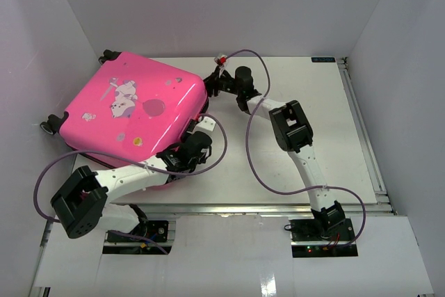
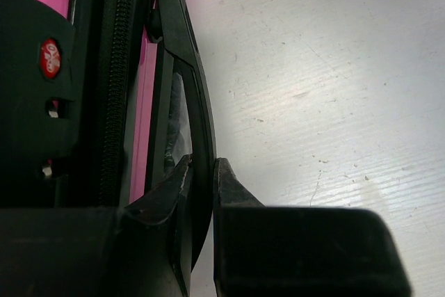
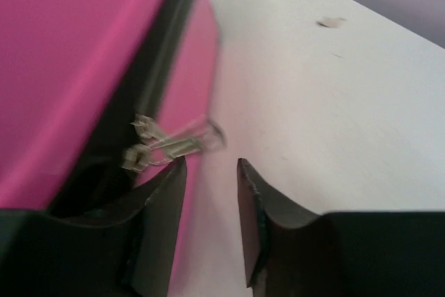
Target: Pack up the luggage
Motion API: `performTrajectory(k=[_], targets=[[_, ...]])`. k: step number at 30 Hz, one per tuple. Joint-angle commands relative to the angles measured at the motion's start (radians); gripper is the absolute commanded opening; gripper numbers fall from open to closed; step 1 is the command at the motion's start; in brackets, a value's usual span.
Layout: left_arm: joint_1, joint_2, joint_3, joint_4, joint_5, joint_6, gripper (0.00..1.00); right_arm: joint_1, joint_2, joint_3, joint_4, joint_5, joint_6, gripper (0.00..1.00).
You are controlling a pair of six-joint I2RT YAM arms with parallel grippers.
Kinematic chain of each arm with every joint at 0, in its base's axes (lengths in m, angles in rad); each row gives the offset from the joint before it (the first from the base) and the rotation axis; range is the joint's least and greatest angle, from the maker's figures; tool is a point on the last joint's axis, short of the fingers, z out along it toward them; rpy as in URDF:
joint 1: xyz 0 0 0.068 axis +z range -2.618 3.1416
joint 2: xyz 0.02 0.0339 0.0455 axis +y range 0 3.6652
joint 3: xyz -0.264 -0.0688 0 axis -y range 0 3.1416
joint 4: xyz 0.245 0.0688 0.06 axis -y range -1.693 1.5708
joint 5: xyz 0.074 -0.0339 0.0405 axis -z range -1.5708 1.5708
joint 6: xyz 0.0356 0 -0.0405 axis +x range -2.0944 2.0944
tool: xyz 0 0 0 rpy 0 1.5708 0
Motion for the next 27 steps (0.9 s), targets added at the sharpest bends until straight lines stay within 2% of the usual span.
performTrajectory(k=[1, 6, 8, 10, 17, 19, 22, 27], targets=[[-0.047, 0.021, 0.099, 0.051, 0.093, -0.036, 0.00, -0.065, -0.097, -0.091, 0.032, 0.254, 0.015, 0.52], [-0.030, 0.201, 0.249, 0.052, 0.081, -0.019, 0.00, -0.138, -0.257, -0.296, 0.036, 0.304, 0.083, 0.89], [-0.028, 0.239, 0.299, 0.068, 0.093, -0.012, 0.00, -0.182, -0.329, -0.388, 0.036, 0.319, 0.108, 0.97], [-0.026, 0.280, 0.339, 0.095, 0.120, 0.005, 0.00, -0.229, -0.387, -0.458, 0.032, 0.321, 0.142, 0.98], [-0.023, 0.369, 0.490, 0.087, 0.150, 0.040, 0.00, -0.389, -0.546, -0.617, -0.050, 0.181, 0.236, 0.90], [-0.021, 0.383, 0.518, 0.080, 0.142, 0.046, 0.02, -0.403, -0.607, -0.645, -0.143, 0.178, 0.174, 0.90], [-0.010, 0.403, 0.542, 0.117, 0.183, 0.079, 0.11, -0.401, -0.691, -0.691, -0.320, 0.241, 0.064, 0.90], [0.050, 0.471, 0.611, 0.136, 0.217, 0.056, 0.10, -0.400, -0.864, -0.801, -0.460, 0.310, 0.014, 0.90]])
